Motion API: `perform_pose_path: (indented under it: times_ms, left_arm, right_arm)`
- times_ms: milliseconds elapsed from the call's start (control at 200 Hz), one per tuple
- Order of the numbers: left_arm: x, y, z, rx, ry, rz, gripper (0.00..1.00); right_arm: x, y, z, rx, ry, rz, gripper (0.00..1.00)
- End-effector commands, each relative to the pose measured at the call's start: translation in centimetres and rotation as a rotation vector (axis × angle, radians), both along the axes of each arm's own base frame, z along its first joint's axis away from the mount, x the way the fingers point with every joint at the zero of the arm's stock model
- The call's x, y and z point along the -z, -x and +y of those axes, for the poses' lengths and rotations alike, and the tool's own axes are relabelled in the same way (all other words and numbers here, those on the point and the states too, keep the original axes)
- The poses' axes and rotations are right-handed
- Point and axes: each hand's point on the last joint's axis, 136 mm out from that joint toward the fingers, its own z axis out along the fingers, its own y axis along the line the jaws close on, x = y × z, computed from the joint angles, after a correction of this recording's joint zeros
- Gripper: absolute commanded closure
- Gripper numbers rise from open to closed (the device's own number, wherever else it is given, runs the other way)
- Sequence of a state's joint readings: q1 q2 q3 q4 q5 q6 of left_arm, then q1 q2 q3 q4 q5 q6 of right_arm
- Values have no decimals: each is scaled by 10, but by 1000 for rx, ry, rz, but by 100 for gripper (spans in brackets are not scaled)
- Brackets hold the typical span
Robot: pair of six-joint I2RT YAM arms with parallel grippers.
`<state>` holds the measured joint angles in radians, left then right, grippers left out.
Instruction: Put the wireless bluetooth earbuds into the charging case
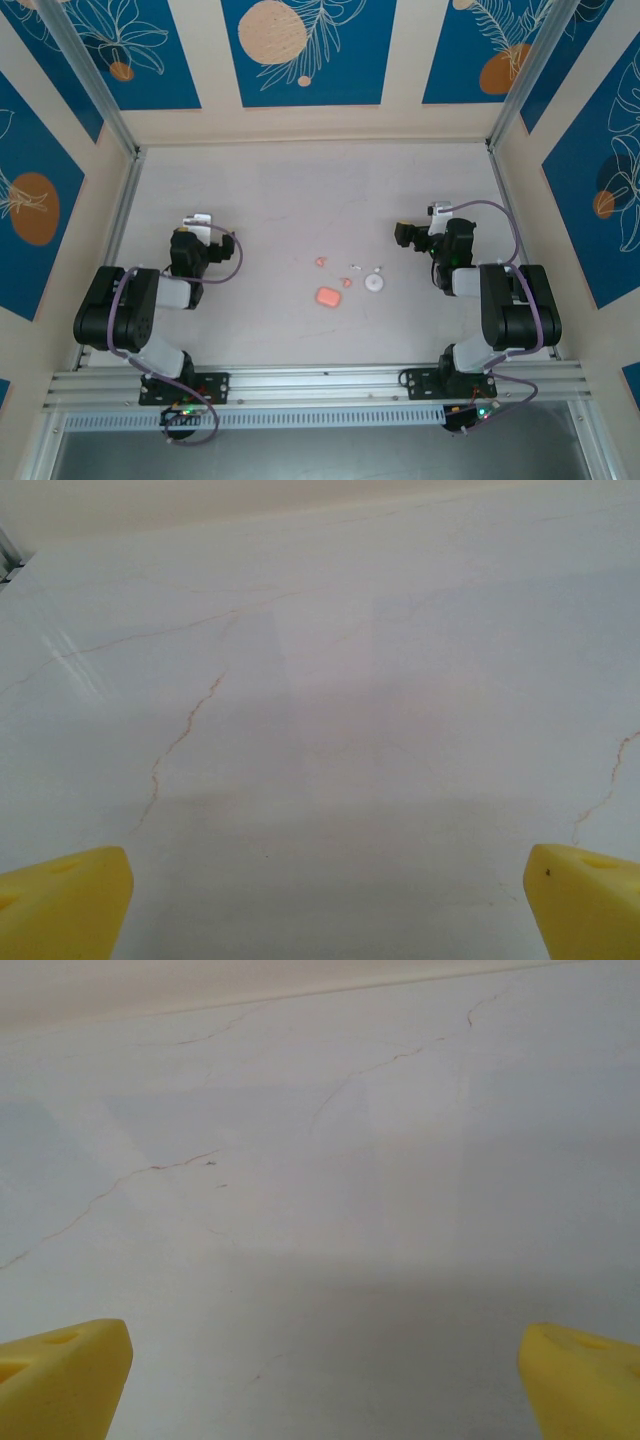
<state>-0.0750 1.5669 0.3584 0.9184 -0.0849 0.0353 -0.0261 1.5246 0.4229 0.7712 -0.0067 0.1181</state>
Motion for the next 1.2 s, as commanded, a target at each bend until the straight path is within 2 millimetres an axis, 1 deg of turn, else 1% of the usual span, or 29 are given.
perform_pose_path:
  times_ms: [0, 990, 1085, 1195]
  left_arm:
    - [-12, -7, -2, 17, 1, -33, 0]
    - [-11, -6, -2, 18, 0, -30, 0]
    - [-14, -6, -4, 31, 0, -34, 0]
    - [-27, -4, -6, 42, -2, -41, 1]
  right_arm:
    - [-5, -2, 0, -2, 24, -30, 1]
    - [-6, -2, 0, -2, 24, -33, 1]
    - [-11, -3, 0, -3, 27, -23, 1]
    - [-29, -3, -1, 12, 10, 45, 1]
